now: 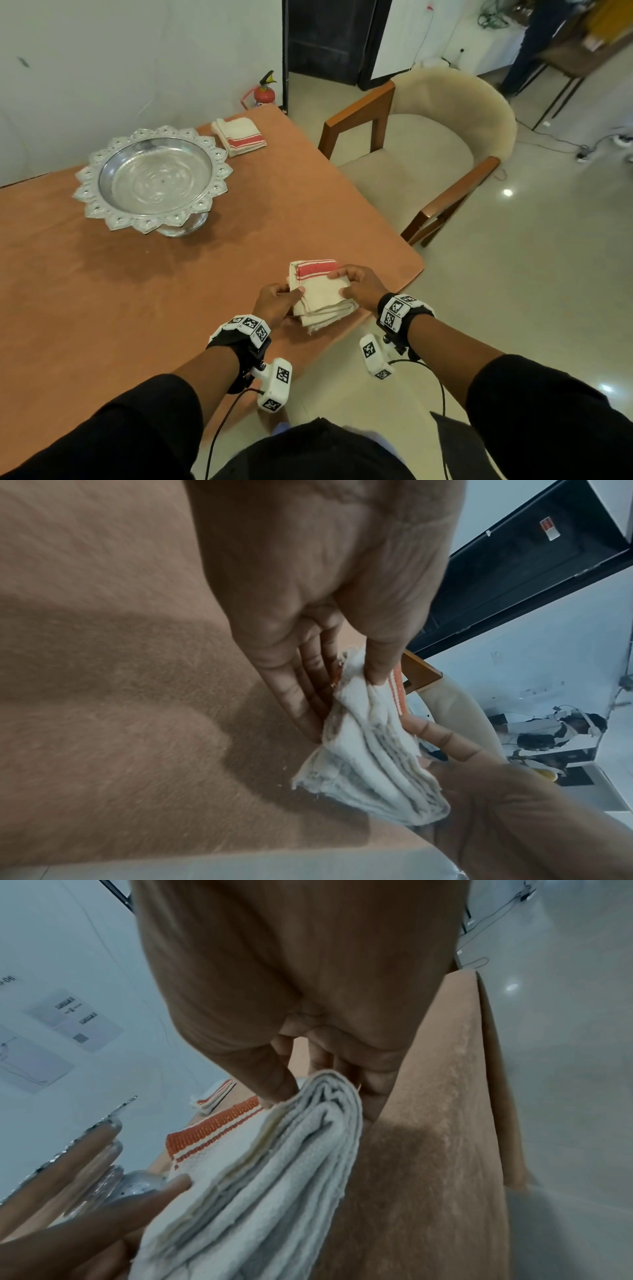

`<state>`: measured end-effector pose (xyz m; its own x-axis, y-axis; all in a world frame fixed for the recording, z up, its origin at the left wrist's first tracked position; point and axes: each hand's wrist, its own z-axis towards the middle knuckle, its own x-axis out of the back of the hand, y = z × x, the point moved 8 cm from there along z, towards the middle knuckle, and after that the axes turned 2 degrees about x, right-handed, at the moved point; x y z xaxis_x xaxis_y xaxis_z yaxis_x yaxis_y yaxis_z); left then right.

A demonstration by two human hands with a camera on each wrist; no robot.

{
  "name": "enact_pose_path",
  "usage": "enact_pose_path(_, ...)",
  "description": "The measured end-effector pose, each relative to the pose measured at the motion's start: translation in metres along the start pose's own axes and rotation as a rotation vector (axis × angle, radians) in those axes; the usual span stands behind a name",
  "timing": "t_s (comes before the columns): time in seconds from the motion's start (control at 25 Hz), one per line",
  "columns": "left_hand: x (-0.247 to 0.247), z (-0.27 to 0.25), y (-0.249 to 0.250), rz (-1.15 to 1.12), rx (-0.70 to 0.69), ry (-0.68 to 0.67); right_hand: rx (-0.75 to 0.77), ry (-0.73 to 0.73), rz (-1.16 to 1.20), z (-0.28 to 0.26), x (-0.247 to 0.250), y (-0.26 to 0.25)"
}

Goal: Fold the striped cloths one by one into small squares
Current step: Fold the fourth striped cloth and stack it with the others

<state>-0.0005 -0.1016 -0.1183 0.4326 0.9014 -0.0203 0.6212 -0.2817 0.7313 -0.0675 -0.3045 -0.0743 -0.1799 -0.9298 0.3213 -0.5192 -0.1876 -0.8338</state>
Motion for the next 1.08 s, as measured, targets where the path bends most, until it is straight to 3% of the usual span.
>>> enact_pose_path(0.24,-0.03,0.029,-0.006,0.118,0.023,0.03,-0.05,0.12,-0.049,0.015,0.035,0.015)
enact_pose_path(0.36,-0.051,0.039,-0.01,0.066,0.057,0.047,-0.07,0.125,-0.07,0.032,0.055,0.03)
enact_pose_path(0.8,-0.105,0.036,-0.017,-0.121,0.126,0.242,0.14,-0.09,-0.293,0.065,0.097,0.024)
enact_pose_path(1.08,-0.107,0.036,0.005,0.165,-0.004,0.438,0.218,-0.143,-0.483,0.076,0.108,0.038)
